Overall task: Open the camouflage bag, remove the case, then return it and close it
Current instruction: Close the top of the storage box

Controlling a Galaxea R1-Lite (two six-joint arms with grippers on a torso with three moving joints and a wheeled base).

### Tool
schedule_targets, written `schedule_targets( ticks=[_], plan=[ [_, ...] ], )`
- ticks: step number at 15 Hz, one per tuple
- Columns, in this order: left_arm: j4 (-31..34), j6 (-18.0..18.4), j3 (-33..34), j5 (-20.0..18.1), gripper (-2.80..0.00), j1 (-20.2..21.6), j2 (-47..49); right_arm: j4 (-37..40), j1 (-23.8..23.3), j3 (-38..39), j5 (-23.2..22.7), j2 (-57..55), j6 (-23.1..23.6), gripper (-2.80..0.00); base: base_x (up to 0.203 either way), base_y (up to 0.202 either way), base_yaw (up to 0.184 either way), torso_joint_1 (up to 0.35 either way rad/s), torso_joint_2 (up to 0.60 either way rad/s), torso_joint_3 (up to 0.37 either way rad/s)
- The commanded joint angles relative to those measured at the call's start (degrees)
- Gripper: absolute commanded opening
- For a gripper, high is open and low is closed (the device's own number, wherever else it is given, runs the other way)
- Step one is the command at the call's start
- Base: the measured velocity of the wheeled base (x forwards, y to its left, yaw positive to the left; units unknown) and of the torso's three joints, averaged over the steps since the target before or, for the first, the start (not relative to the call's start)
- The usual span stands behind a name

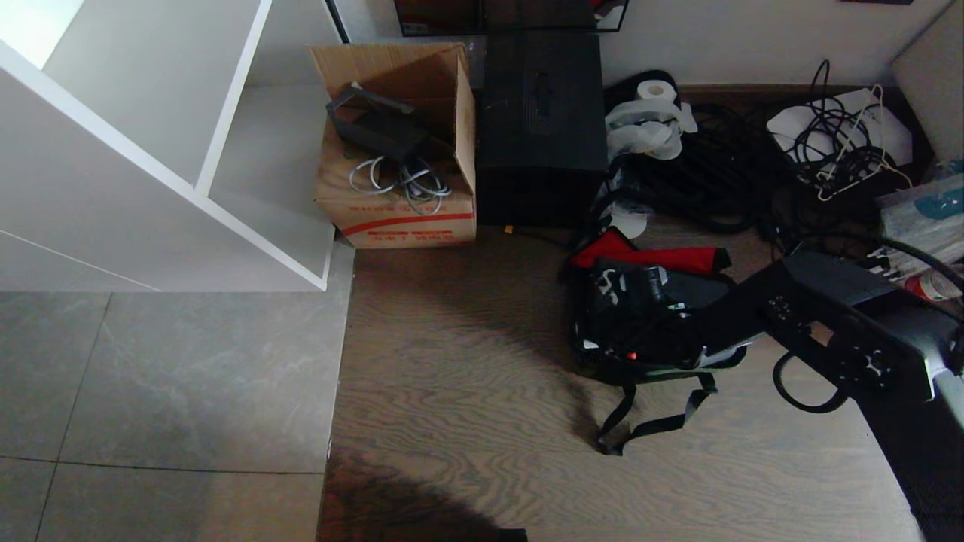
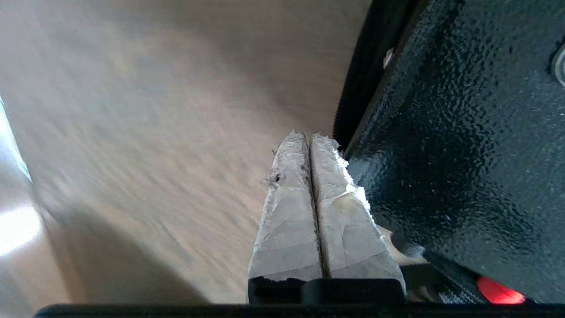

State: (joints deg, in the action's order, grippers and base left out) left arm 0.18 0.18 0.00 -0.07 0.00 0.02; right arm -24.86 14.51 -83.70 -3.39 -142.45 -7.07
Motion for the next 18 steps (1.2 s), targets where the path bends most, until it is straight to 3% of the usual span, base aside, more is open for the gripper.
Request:
schedule_targets(
  ticks=[1, 4, 7, 10, 13, 18],
  plan=[
    [0.0, 0.0, 0.0, 0.0, -2.80, 0.0, 0.0, 0.2, -4.3, 4.2, 0.8, 2.3, 3.6, -2.80, 0.000, 0.000, 0.000, 0.000, 0.00, 0.000],
    [0.0, 0.0, 0.0, 0.0, -2.80, 0.0, 0.0, 1.8, -10.1, 9.1, 0.8, 5.9, 9.3, -2.80, 0.000, 0.000, 0.000, 0.000, 0.00, 0.000],
    [0.0, 0.0, 0.0, 0.0, -2.80, 0.0, 0.0, 8.2, -15.6, 13.9, 0.4, 10.8, 17.5, -2.80, 0.000, 0.000, 0.000, 0.000, 0.00, 0.000],
    [0.0, 0.0, -0.1, 0.0, -2.80, 0.0, 0.0, 8.9, -14.3, 14.2, -0.5, 11.4, 17.6, -2.80, 0.000, 0.000, 0.000, 0.000, 0.00, 0.000],
    [0.0, 0.0, 0.0, 0.0, -2.80, 0.0, 0.0, 5.9, -11.3, 13.2, -5.5, 9.9, 14.8, -2.80, 0.000, 0.000, 0.000, 0.000, 0.00, 0.000],
    [0.0, 0.0, 0.0, 0.0, -2.80, 0.0, 0.0, 1.2, -8.2, 7.2, -5.7, 5.3, 12.9, -2.80, 0.000, 0.000, 0.000, 0.000, 0.00, 0.000]
  ],
)
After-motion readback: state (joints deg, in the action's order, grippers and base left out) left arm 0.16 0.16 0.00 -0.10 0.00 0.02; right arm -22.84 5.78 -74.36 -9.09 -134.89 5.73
